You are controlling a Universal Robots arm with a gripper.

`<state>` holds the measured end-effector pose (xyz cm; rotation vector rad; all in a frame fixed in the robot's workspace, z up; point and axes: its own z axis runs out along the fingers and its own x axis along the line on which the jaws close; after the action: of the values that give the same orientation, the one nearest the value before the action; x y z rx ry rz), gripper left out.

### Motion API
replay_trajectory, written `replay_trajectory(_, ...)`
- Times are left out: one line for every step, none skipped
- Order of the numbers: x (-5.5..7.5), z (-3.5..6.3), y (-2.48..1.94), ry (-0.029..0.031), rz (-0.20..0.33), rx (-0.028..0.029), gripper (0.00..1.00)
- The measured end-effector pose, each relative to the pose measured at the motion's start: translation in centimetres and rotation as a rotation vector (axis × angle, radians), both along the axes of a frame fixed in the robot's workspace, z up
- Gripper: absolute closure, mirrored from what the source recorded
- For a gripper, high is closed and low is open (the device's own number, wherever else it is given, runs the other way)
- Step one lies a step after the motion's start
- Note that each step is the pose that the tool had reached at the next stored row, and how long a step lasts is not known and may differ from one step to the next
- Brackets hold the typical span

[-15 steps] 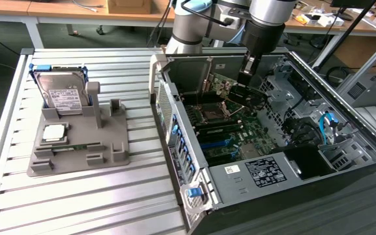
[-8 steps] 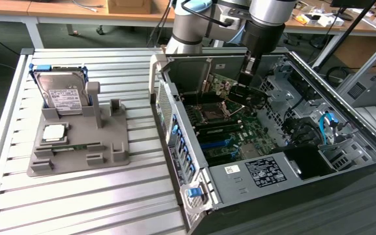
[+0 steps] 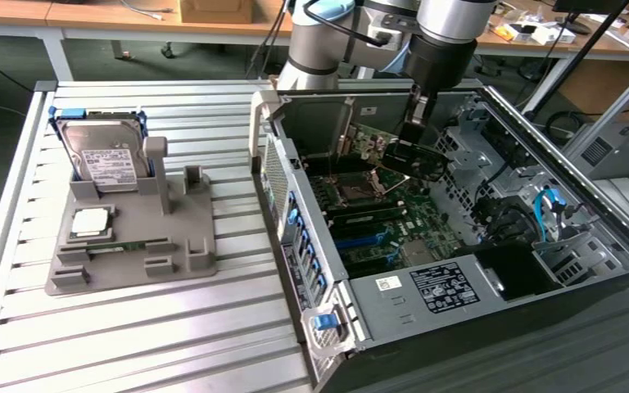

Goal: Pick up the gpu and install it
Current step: 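Insert the gpu into the slot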

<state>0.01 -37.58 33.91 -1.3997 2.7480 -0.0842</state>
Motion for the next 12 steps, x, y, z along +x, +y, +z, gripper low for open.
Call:
replay_trajectory(0.0, 0.0, 0.0, 0.0, 0.005, -0.0001, 0.73)
replay_trajectory(0.0, 0.0, 0.0, 0.0001, 0.009, -0.0001, 0.73)
replay_trajectory(0.0, 0.0, 0.0, 0.0, 0.014, 0.0, 0.73)
replay_trajectory(0.0, 0.0, 0.0, 0.0, 0.019, 0.0, 0.73)
replay_trajectory(0.0, 0.0, 0.0, 0.0, 0.026, 0.0, 0.73)
replay_trajectory(0.0, 0.0, 0.0, 0.0, 0.037, -0.0001, 0.73)
replay_trajectory(0.0, 0.0, 0.0, 0.0, 0.043, -0.0001, 0.73)
replay_trajectory(0.0, 0.0, 0.0, 0.0, 0.049, 0.0, 0.73)
replay_trajectory(0.0, 0.0, 0.0, 0.0, 0.055, 0.0, 0.73)
replay_trajectory(0.0, 0.0, 0.0, 0.0, 0.061, 0.0, 0.73)
replay_trajectory(0.0, 0.0, 0.0, 0.0, 0.067, -0.0001, 0.73)
replay_trajectory(0.0, 0.0, 0.0, 0.0, 0.074, -0.0001, 0.73)
